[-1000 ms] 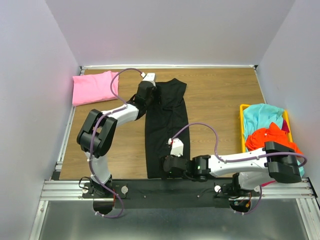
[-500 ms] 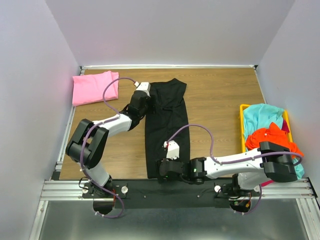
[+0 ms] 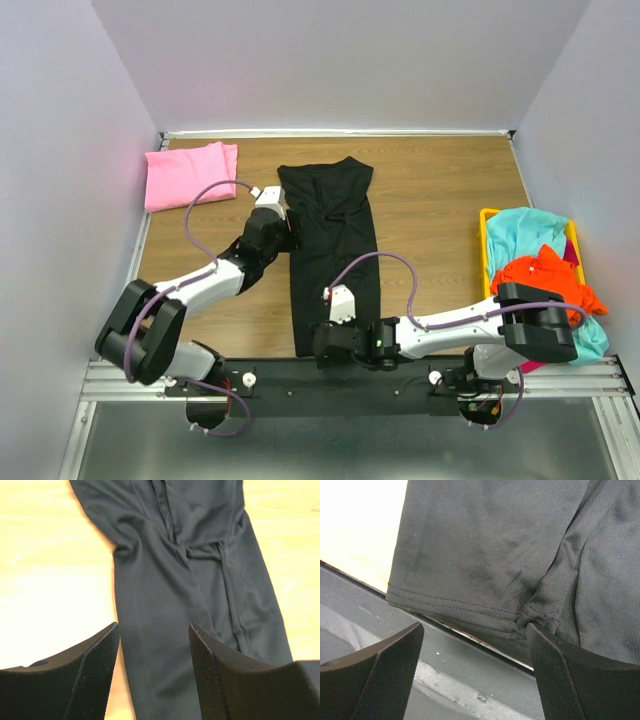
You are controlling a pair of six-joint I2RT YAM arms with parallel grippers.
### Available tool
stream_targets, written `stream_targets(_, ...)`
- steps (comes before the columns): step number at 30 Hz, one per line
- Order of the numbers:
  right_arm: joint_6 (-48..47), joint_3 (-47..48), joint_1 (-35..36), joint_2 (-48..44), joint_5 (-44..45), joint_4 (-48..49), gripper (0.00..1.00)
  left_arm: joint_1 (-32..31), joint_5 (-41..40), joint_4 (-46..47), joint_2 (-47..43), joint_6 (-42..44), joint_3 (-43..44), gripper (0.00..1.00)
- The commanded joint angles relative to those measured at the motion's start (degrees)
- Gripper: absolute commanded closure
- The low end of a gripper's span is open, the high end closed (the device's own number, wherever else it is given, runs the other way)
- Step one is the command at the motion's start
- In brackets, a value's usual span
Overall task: Fold and stack the t-shirts
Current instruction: Fold the tshirt
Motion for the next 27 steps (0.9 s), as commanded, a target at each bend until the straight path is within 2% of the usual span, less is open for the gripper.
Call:
stream_targets(1,-0.56,0.74,0.66,-2.57,4.09,-1.26,0.1,-1.81,-4.11,-1.43,-6.22,-3.14,-3.83,0.34)
stream_targets(9,-0.74,-4.09,0.66,-13.64,5.49,-1.26,0.07,-5.5,-9.9,-5.74,-17.66,-8.33,-12.35,0.34)
stream_targets(17,3.99,-13.84,0.66,-25.51,8.74,-1.96,0.07,-10.24,-13.43,-13.91,-26.28,-11.41,-14.03,0.35)
stream_targets(21,9.88,-14.47,0.31,-27.27,13.21,-10.72,0.08,-12.35,-14.39,-16.47,-26.72,-11.94,-13.24,0.34)
stream_targets(27,19.11,-15.52,-0.39,-31.48,16.13,-22.6,0.23,-16.14,-13.35,-19.72,-24.79,-12.99,-12.89,0.35)
